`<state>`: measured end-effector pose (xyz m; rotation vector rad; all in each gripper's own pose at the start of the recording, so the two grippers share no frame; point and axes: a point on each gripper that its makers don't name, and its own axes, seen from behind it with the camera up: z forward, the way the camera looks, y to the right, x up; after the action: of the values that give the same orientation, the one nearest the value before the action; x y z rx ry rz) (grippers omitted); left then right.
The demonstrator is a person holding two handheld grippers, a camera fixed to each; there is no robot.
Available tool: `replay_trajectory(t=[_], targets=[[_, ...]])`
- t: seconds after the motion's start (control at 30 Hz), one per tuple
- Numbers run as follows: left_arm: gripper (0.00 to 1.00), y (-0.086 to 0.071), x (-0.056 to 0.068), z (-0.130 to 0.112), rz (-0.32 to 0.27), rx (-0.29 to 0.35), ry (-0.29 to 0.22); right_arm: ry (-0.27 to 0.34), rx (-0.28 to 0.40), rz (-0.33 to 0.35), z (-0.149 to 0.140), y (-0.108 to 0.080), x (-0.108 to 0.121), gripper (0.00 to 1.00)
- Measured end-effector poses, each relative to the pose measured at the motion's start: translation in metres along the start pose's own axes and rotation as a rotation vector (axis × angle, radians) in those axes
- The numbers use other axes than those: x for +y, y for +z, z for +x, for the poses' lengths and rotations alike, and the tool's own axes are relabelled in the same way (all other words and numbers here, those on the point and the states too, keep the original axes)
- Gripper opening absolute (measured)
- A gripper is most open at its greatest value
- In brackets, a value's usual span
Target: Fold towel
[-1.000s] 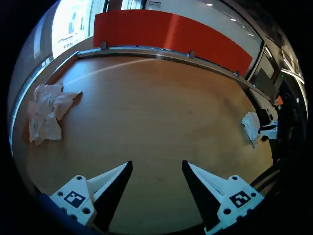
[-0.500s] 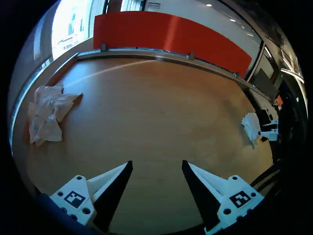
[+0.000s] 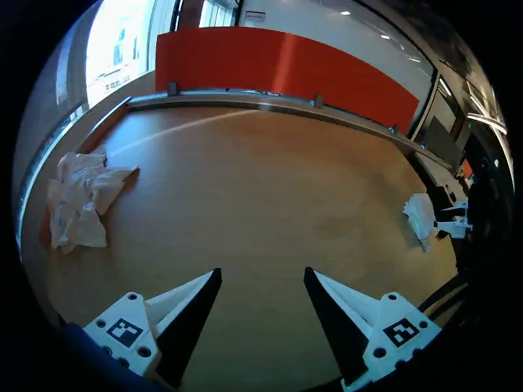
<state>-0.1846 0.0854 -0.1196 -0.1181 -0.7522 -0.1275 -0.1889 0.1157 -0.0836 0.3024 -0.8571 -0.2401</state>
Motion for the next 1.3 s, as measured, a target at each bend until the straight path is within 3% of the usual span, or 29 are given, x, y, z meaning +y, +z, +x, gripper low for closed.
replay_trajectory(t=[0.3, 0.8, 1.0, 1.3], targets=[[0.94, 0.003, -0.005, 0.027, 0.012, 0.073, 0.019, 0.059, 0.145, -0.058, 0.032, -0.01, 0.001, 1.0], [0.94, -0.002, -0.009, 0.107, 0.013, 0.33, 0.053, 0.138, 0.501, -0.204, 0.109, -0.049, 0.011, 1.0], [0.94, -0.007, -0.015, 0.13, 0.039, 0.414, 0.058, 0.147, 0.568, -0.258, 0.125, -0.056, 0.016, 1.0], [0.94, -0.005, -0.019, 0.137, 0.05, 0.448, 0.068, 0.149, 0.617, -0.27, 0.148, -0.062, 0.013, 1.0]])
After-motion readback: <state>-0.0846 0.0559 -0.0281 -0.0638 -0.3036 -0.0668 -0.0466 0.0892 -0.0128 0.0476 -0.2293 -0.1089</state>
